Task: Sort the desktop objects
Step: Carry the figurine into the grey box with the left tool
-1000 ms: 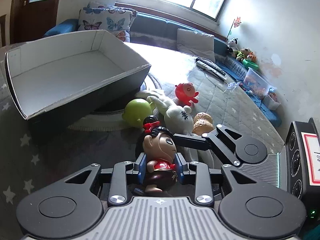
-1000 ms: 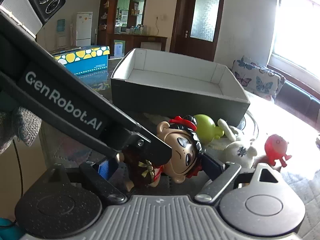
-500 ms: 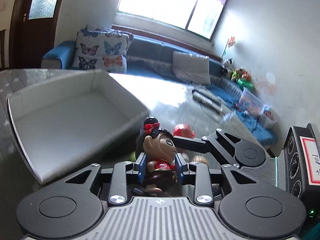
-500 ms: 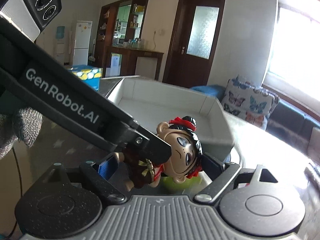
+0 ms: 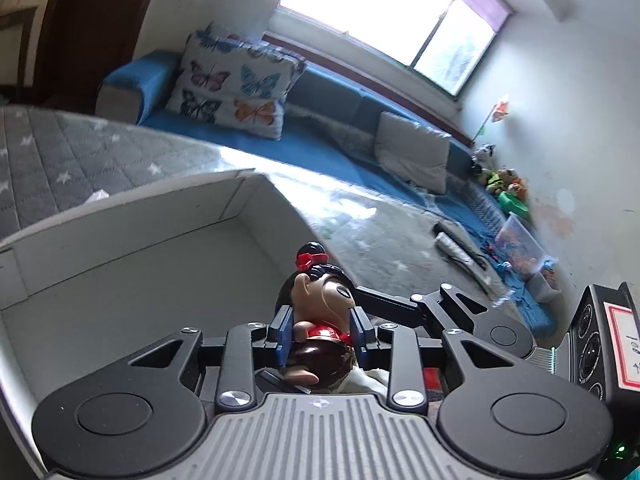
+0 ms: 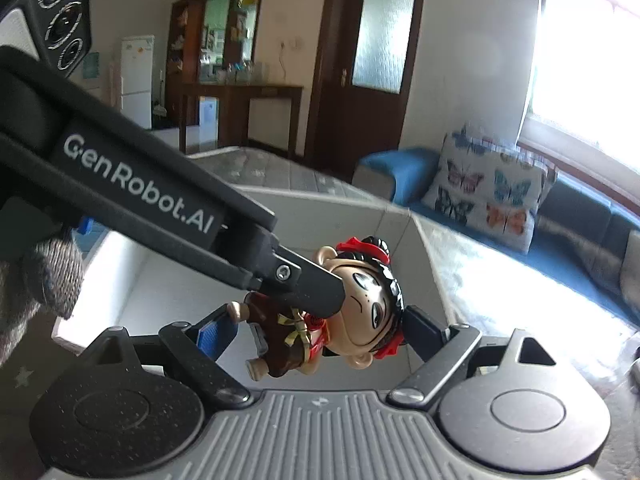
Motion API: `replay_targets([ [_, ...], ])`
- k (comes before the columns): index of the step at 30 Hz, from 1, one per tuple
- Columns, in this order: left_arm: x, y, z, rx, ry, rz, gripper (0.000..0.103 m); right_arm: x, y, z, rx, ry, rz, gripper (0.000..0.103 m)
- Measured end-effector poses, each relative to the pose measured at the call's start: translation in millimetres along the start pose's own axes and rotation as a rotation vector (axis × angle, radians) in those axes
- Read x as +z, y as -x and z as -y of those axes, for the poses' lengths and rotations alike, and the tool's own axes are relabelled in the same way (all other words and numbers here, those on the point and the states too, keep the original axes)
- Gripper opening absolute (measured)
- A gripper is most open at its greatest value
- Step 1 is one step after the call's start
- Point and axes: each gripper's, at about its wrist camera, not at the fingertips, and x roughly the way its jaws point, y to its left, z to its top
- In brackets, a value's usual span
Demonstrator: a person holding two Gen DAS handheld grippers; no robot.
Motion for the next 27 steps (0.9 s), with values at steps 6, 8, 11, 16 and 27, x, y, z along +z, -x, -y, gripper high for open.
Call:
replay_targets([
  [6,-2,-27,-17,0.013,0.042,-0.045,0.033,-5,-32,13,0.010,-0.031,-0.076,0.090],
  [8,-3,-32,-19,0.019,0.042,-0.054,0.034,-9,-38,18,0.014,-0.038,-0.096,0.090],
  [11,-4,-40,-22,0.024,0.054,-0.069,0.034,-13,-46,21,0.012,-0.043,-0.119,0.090],
  [16,-7,-46,-25,0.027,0.065,-0.080,0.034,-17,-53,23,0.005,-0.042,-0.142,0.091],
  [27,-10,-40,-25,0.041,0.065,-0.061,0.034,-21,-44,17,-0.001,-0.033,-0.126,0.093],
])
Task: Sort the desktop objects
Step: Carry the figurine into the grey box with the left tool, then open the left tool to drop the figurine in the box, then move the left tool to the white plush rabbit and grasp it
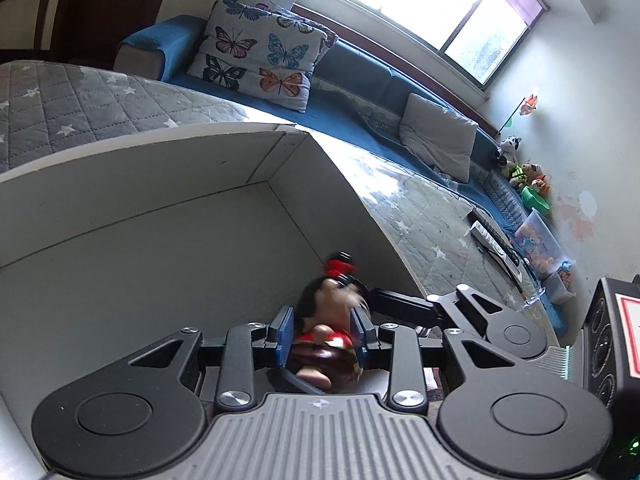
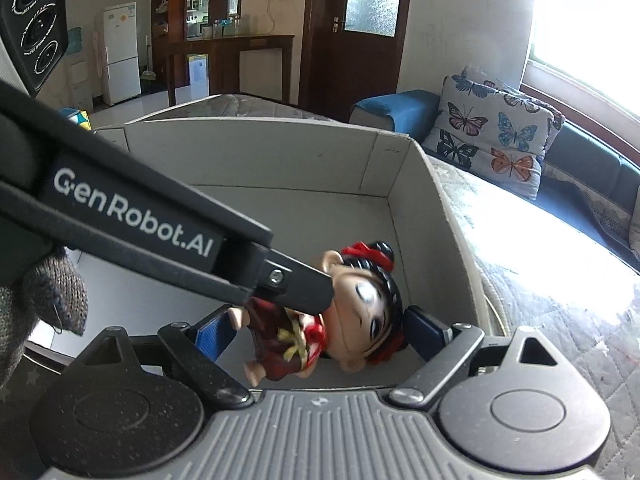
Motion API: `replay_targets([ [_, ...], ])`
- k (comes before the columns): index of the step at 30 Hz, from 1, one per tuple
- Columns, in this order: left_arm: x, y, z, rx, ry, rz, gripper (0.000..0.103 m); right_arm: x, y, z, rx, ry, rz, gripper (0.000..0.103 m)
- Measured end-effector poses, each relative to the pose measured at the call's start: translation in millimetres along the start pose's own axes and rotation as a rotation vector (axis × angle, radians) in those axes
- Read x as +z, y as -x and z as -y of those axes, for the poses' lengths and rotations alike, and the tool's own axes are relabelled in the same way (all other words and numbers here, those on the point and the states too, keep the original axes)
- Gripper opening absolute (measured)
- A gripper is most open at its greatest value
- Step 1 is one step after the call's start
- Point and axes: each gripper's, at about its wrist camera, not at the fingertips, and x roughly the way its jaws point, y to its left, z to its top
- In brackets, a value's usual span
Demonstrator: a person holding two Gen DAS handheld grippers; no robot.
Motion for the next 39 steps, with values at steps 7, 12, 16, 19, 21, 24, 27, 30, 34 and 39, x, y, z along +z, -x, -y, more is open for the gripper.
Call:
replay_targets([
  [7,-2,10,5,0.003,-0.002,0.021,0.034,0,17,-3,-0.018,0.021,0.032,0.096],
  [12,-7,22,16,0.006,-0.020,0.040,0.034,-2,40,-2,-0.026,0.020,0.071,0.096],
  [16,-15,36,25,-0.002,-0.031,0.061,0.034,-8,67,1,-0.032,0.021,0.105,0.096],
  [19,-21,46,33,-0.012,-0.039,0.077,0.034,-19,87,3,-0.038,0.019,0.124,0.096],
  [21,-28,52,38,-0.016,-0.049,0.087,0.034,-29,101,3,-0.040,0.017,0.131,0.096],
  [24,-40,60,46,-0.018,-0.058,0.091,0.034,-51,121,-1,-0.043,0.018,0.129,0.096],
  [27,-54,66,53,-0.030,-0.065,0.093,0.034,-70,135,-2,-0.044,0.013,0.124,0.096],
  [30,-70,71,58,-0.039,-0.067,0.087,0.034,-87,143,-3,-0.041,-0.004,0.112,0.095],
  [34,-88,72,65,-0.059,-0.058,0.070,0.034,-103,146,-5,-0.040,-0.014,0.092,0.089],
  [39,-107,71,74,-0.086,-0.048,0.047,0.034,-117,141,-10,-0.045,-0.019,0.065,0.084],
])
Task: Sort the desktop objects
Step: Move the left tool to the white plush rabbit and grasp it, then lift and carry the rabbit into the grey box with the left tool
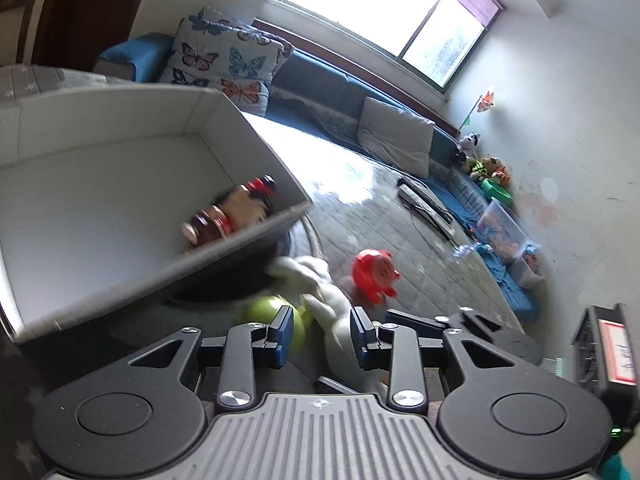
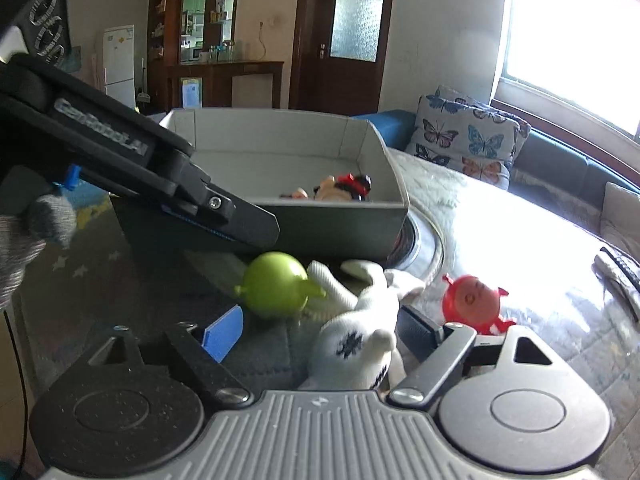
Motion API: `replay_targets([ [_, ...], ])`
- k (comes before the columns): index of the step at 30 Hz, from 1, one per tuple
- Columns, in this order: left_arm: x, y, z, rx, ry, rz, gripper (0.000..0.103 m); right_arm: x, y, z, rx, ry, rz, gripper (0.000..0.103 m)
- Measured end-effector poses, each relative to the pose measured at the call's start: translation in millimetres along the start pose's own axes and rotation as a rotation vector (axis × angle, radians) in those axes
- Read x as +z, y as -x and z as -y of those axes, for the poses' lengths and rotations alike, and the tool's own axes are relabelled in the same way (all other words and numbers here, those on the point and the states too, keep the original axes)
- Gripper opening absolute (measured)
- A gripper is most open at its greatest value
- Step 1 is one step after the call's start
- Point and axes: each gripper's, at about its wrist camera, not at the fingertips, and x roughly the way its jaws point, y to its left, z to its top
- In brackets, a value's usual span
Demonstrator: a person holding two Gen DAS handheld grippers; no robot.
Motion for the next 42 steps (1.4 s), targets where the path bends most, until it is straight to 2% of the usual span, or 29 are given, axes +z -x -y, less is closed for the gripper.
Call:
replay_targets([
  [3,-11,-2,6,-0.014,0.007,-0.015,0.034,-9,-1,-1,-0.007,-0.006,-0.007,0.084],
  [11,-27,-19,14,-0.033,0.027,-0.060,0.034,-19,17,-7,0.063,-0.011,0.014,0.084],
  [21,-36,-28,11,-0.003,0.010,-0.093,0.034,-22,24,-17,0.126,0.003,0.025,0.084],
  [30,-38,-33,13,-0.009,-0.008,-0.111,0.035,-25,19,-10,0.088,-0.007,0.002,0.083],
  [33,-38,-35,13,-0.017,-0.005,-0.116,0.035,-25,15,-9,0.099,-0.013,-0.011,0.077],
  [38,-37,-37,15,-0.017,-0.017,-0.125,0.036,-25,8,-14,0.082,0.012,-0.017,0.076],
  [42,-35,-42,10,-0.023,0.016,-0.135,0.038,-26,8,-12,0.070,0.002,-0.019,0.069],
])
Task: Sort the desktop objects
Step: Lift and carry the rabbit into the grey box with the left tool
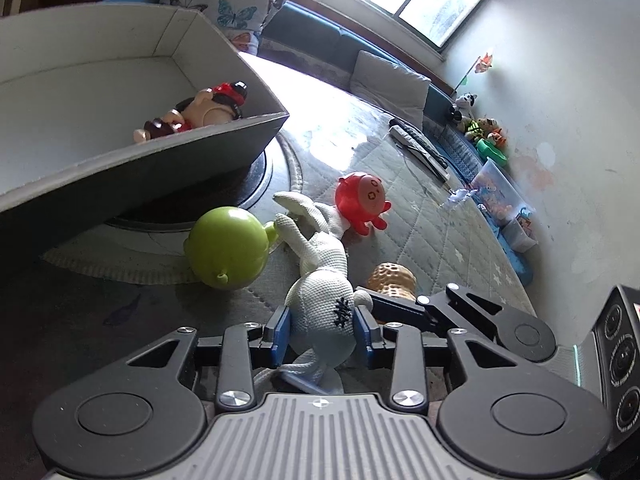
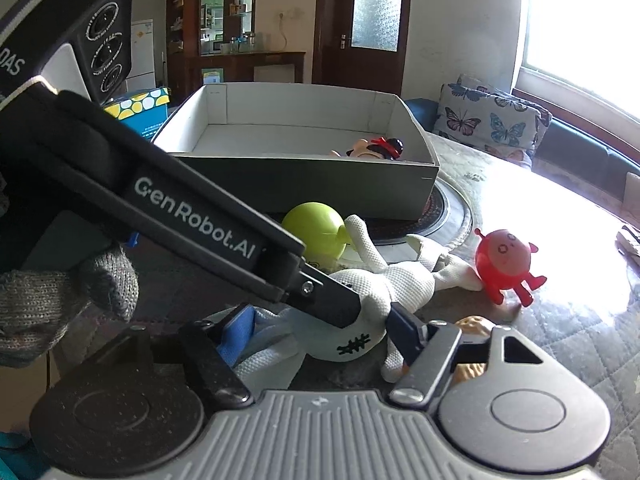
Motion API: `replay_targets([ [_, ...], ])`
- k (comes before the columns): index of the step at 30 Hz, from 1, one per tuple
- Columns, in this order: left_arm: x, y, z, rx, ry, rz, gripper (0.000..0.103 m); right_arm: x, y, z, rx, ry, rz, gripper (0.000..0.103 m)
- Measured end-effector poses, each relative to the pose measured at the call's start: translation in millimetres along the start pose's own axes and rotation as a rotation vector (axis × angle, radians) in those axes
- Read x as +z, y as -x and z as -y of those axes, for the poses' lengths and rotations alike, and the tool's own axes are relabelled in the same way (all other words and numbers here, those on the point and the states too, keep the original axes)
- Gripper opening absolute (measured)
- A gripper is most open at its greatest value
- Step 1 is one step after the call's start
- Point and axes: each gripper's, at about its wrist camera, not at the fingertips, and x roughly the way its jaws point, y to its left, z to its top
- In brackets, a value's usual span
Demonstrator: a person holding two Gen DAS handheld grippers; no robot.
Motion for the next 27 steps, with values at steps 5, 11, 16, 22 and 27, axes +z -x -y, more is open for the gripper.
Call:
replay_targets([
  [5,-3,1,1,-0.009,-0.014,0.010,0.035,0,2,1,-0.019,-0.012,0.002,0.059],
  [11,-7,12,4,-0.028,-0.014,0.027,0.034,2,13,-3,-0.027,-0.009,0.018,0.056],
  [16,-4,34,10,-0.046,-0.024,0.086,0.034,13,27,-10,-0.038,0.017,0.071,0.056],
  [22,12,68,13,-0.030,-0.062,0.200,0.033,43,36,-21,-0.051,0.063,0.172,0.056],
  [27,33,88,-1,0.015,-0.065,0.273,0.033,74,21,-31,-0.042,0.098,0.226,0.056],
])
